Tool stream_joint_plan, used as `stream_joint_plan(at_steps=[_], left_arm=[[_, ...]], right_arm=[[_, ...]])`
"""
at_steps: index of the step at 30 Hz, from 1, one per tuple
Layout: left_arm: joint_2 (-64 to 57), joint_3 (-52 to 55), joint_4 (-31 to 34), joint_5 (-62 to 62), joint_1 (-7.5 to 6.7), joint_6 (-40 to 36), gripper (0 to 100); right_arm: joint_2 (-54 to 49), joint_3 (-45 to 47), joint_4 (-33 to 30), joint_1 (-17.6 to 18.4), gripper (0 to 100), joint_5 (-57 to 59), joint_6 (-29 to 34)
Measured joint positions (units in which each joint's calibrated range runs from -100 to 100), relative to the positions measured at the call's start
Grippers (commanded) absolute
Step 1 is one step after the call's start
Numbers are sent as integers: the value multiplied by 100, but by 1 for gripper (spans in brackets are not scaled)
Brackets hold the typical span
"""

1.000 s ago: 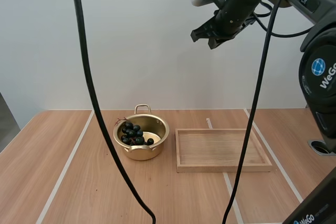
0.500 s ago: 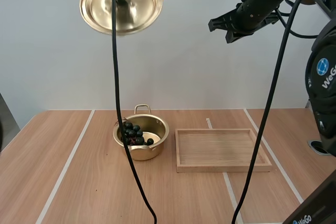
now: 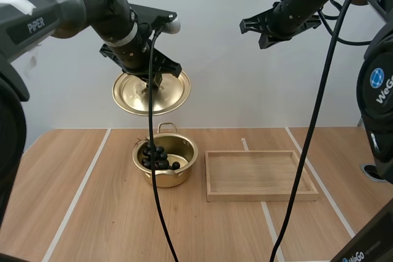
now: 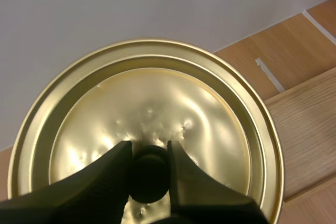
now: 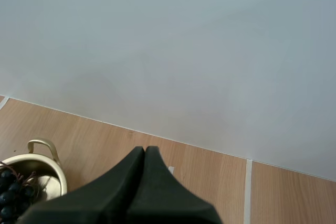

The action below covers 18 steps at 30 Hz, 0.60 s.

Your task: Open the pot, put the grape inside, and close it

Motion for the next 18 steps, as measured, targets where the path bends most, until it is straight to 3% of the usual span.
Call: stream_joint_plan(at_steps=[7, 18], left_arm=[[365, 245, -360, -99, 0, 0, 0], [878, 711, -386, -587, 0, 28, 0]], right_arm=[[0, 0, 0, 0, 0, 0, 0], [0, 0, 92, 0, 0, 0, 0]])
